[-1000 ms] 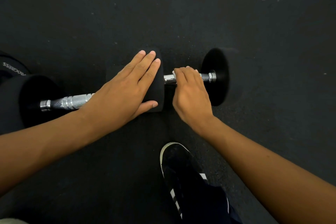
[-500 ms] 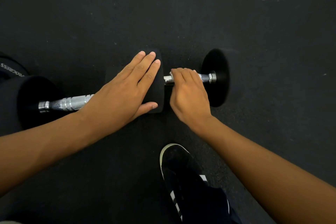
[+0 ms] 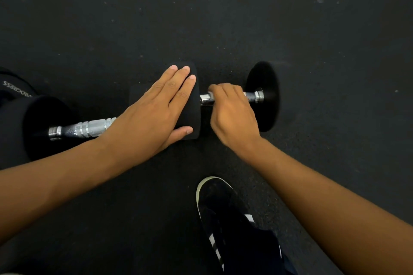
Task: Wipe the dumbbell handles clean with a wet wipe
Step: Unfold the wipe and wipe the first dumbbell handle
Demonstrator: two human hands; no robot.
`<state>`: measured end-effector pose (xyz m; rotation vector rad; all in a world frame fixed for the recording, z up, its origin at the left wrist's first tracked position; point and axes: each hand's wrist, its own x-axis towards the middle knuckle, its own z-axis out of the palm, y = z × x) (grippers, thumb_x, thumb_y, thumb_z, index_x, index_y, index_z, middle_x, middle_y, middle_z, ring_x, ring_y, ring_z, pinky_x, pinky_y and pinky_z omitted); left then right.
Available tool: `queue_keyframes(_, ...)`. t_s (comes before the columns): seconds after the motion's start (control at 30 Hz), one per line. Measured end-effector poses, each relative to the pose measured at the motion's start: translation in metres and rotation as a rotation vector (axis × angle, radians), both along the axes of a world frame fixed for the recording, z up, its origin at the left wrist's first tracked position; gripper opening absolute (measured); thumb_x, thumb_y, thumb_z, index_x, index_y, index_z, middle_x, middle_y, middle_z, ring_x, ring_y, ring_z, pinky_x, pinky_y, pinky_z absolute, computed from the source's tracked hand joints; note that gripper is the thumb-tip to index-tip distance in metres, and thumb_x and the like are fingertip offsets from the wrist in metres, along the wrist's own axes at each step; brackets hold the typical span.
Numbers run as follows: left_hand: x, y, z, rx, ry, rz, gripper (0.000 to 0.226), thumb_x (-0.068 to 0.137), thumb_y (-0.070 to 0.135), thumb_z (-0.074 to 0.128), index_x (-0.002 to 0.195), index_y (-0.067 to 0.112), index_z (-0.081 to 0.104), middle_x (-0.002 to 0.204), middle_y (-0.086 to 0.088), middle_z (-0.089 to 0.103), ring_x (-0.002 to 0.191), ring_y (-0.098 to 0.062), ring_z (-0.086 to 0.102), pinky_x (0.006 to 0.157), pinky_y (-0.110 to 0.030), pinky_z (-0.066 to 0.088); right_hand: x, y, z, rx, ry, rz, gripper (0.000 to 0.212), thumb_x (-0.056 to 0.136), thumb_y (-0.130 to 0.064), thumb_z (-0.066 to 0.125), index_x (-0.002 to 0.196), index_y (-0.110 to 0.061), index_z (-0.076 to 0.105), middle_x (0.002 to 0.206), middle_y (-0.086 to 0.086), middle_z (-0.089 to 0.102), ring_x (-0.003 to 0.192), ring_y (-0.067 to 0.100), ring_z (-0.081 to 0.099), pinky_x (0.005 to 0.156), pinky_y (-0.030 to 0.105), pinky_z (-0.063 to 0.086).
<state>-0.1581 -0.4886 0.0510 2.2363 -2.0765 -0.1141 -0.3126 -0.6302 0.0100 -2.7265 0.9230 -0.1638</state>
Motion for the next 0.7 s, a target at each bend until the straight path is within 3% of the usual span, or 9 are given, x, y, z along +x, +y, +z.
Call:
queue_keyframes(0.03,0.000,0.000,-0.001,0.006,0.013,0.001,0.095,0.091,0.053,0.054,0.160,0.001,0.015,0.168,-0.018,0.012,0.156,-0.033,0.010,0.122,-0.042,0.020,0.007,-0.003,0.002,0.021,0.018,0.041,0.036,0.090,-0.011,0.047,0.122,-0.006,0.062,0.115,0.011,0.064,0.107,0.032,0.057,0.098,0.039,0.045)
queue_keyframes(0.1,0.001,-0.001,-0.001,0.018,0.033,0.002,0.096,0.090,0.054,0.054,0.160,0.003,0.013,0.168,-0.018,0.010,0.156,-0.032,0.008,0.122,-0.044,0.022,0.009,0.000,0.000,0.022,0.043,0.151,0.043,0.092,-0.017,0.045,0.131,-0.006,0.059,0.125,0.012,0.063,0.117,0.033,0.056,0.108,0.042,0.042)
queue_keyframes(0.2,0.001,0.000,-0.002,0.020,0.029,-0.002,0.096,0.091,0.055,0.052,0.160,0.003,0.011,0.168,-0.018,0.009,0.156,-0.033,0.008,0.122,-0.048,0.026,-0.009,0.013,-0.009,-0.029,0.056,0.195,0.058,0.097,-0.015,0.038,0.155,-0.004,0.037,0.159,0.012,0.042,0.150,0.033,0.032,0.126,0.047,0.023)
queue_keyframes(0.33,0.001,0.002,-0.002,0.013,0.041,-0.004,0.095,0.091,0.054,0.052,0.161,0.004,0.011,0.169,-0.017,0.008,0.157,-0.032,0.007,0.122,-0.046,0.025,-0.030,0.021,-0.018,-0.080,0.045,0.161,0.064,0.100,-0.006,0.040,0.162,-0.007,0.020,0.170,0.010,0.018,0.159,0.028,0.008,0.129,0.046,0.012)
queue_keyframes(0.43,0.001,0.002,-0.001,0.021,0.066,0.001,0.095,0.091,0.055,0.051,0.161,0.006,0.009,0.169,-0.014,0.006,0.157,-0.030,0.005,0.122,-0.048,0.027,-0.019,0.015,-0.012,-0.046,0.031,0.016,0.059,0.095,-0.010,0.041,0.154,-0.007,0.039,0.156,0.010,0.043,0.150,0.031,0.031,0.127,0.048,0.019)
queue_keyframes(0.5,0.002,0.001,0.000,0.023,0.067,-0.001,0.096,0.091,0.055,0.051,0.161,0.006,0.009,0.169,-0.014,0.006,0.157,-0.029,0.005,0.122,-0.048,0.028,0.000,0.004,-0.005,0.002,0.025,-0.053,0.047,0.091,-0.014,0.041,0.134,-0.007,0.057,0.129,0.009,0.062,0.128,0.031,0.053,0.120,0.046,0.031)
queue_keyframes(0.57,0.002,0.000,0.001,0.031,0.060,0.003,0.096,0.091,0.055,0.052,0.161,0.005,0.010,0.169,-0.014,0.007,0.157,-0.030,0.007,0.121,-0.049,0.031,0.012,0.000,0.000,0.036,0.043,-0.003,0.044,0.087,-0.018,0.038,0.121,-0.009,0.063,0.115,0.009,0.067,0.114,0.032,0.059,0.112,0.043,0.037)
queue_keyframes(0.63,0.002,0.000,0.002,0.031,0.042,0.000,0.097,0.090,0.055,0.055,0.161,0.004,0.012,0.169,-0.016,0.010,0.157,-0.031,0.009,0.122,-0.048,0.030,0.009,0.007,-0.003,0.048,0.065,0.122,0.053,0.090,-0.022,0.036,0.136,-0.008,0.056,0.134,0.010,0.061,0.130,0.032,0.052,0.118,0.044,0.032)
queue_keyframes(0.7,0.001,0.000,0.003,0.029,0.027,0.000,0.096,0.090,0.054,0.056,0.160,0.003,0.015,0.168,-0.017,0.013,0.156,-0.032,0.012,0.122,-0.047,0.029,-0.006,0.017,-0.007,0.013,0.087,0.186,0.062,0.096,-0.020,0.034,0.156,-0.006,0.034,0.161,0.011,0.038,0.152,0.032,0.028,0.127,0.046,0.020)
